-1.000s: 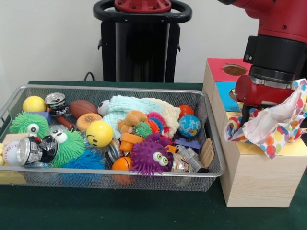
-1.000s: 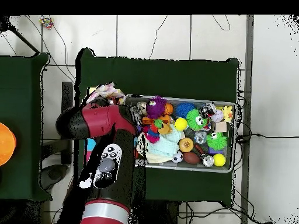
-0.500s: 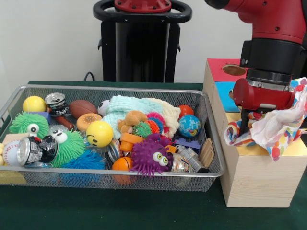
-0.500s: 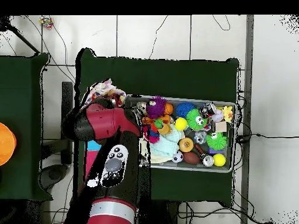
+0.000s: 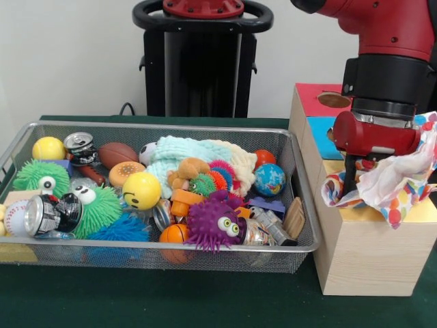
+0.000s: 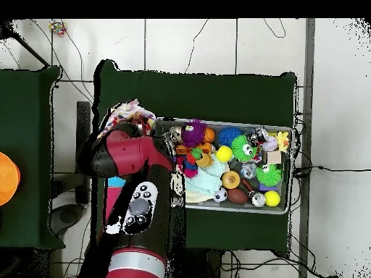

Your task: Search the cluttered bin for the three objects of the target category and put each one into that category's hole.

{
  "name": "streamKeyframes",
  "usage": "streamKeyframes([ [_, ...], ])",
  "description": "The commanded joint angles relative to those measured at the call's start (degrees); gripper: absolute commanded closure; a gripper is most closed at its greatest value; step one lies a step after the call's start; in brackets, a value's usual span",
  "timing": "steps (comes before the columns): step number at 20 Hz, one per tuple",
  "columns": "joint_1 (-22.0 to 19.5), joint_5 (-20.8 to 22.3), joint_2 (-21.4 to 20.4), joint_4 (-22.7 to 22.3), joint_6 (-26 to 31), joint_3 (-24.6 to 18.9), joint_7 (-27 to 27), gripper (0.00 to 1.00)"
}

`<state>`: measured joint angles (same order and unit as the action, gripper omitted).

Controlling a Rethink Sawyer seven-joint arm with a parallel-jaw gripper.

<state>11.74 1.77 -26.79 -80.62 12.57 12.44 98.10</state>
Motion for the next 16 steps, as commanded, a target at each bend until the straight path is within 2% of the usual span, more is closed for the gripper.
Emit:
streamKeyframes([
  [1,0.6,0.0,13.5,-11.7,1.9,-8.4,9.8,0.00],
  [12,3.6,-1.7,13.5,-11.3,1.0,-4.8,12.5,0.00],
  [13,3.9,-2.2,13.6,-11.4,0.9,-4.6,12.3,1.00],
  [16,4.9,-2.6,13.8,-11.4,-0.3,-3.4,13.4,1.00],
])
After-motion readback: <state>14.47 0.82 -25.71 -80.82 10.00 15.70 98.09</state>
